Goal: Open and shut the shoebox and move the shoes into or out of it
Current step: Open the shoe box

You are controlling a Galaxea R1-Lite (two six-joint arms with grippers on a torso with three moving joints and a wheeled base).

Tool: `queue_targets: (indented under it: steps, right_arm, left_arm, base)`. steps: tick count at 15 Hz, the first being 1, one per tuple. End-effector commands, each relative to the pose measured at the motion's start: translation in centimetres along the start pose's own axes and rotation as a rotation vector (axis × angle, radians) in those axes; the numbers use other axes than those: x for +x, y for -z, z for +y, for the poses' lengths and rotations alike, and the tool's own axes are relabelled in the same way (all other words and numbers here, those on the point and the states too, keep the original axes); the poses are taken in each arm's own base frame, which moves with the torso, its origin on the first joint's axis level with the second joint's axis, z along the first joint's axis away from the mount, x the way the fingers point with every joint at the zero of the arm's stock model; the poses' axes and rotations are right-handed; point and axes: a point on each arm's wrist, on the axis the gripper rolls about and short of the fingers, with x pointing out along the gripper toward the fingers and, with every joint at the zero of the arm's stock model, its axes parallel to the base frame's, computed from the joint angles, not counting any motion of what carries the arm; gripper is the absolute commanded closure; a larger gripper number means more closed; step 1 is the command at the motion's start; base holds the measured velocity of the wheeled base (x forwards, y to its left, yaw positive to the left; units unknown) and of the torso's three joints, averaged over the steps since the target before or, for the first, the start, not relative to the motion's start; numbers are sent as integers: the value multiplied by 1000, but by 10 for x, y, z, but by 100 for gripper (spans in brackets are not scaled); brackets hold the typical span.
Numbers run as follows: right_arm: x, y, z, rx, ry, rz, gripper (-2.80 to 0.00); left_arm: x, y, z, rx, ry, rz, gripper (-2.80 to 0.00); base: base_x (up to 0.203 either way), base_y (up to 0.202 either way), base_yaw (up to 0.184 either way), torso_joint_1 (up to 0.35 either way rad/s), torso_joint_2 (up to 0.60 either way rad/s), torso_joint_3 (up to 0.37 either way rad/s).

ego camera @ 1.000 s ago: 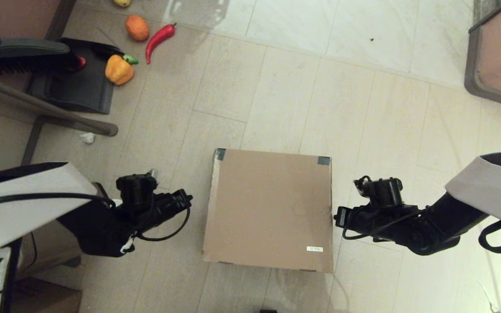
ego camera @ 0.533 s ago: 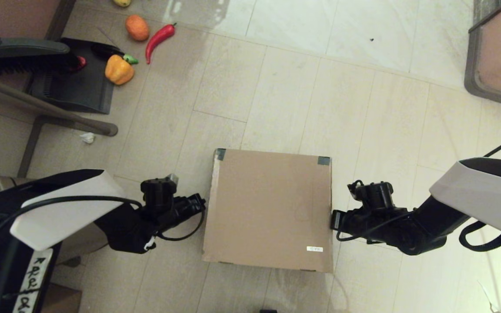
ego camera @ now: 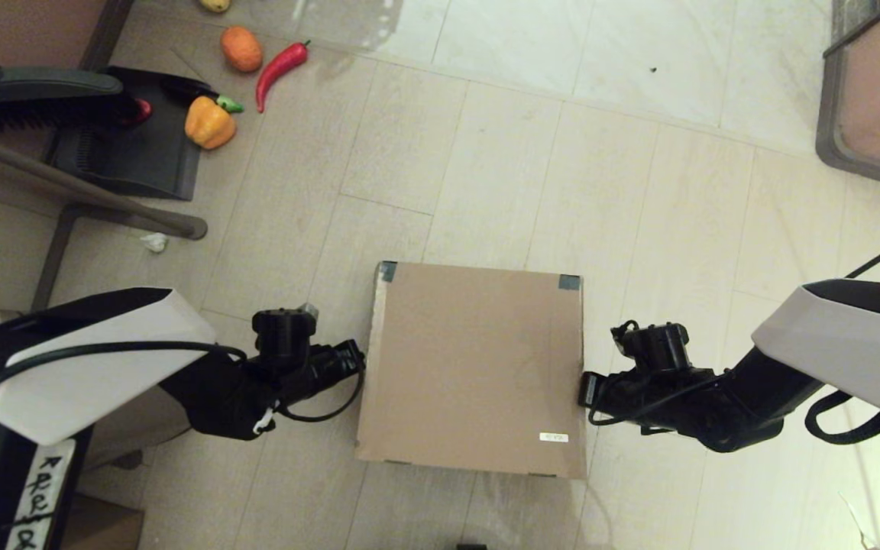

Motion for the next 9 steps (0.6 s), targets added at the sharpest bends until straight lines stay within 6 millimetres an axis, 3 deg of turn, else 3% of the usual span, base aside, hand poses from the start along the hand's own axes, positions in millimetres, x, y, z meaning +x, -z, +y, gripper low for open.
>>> queue_targets:
  steps: [1,4,9]
  right_arm:
    - [-3,-2,6,18,-20,-8,0]
    - [-9,-6,12,112,-80,5,0]
    - [-25,-8,17,129,-143,36,0]
  left_arm:
    - [-7,-6,-7,2,15,-17,0]
    - [-17,-2,-10,0,9,4,0]
    - [-29,-4,-17,3,19,4,0]
  base:
    - [0,0,0,0,0,0]
    - [0,0,0,0,0,0]
    - [0,0,0,0,0,0]
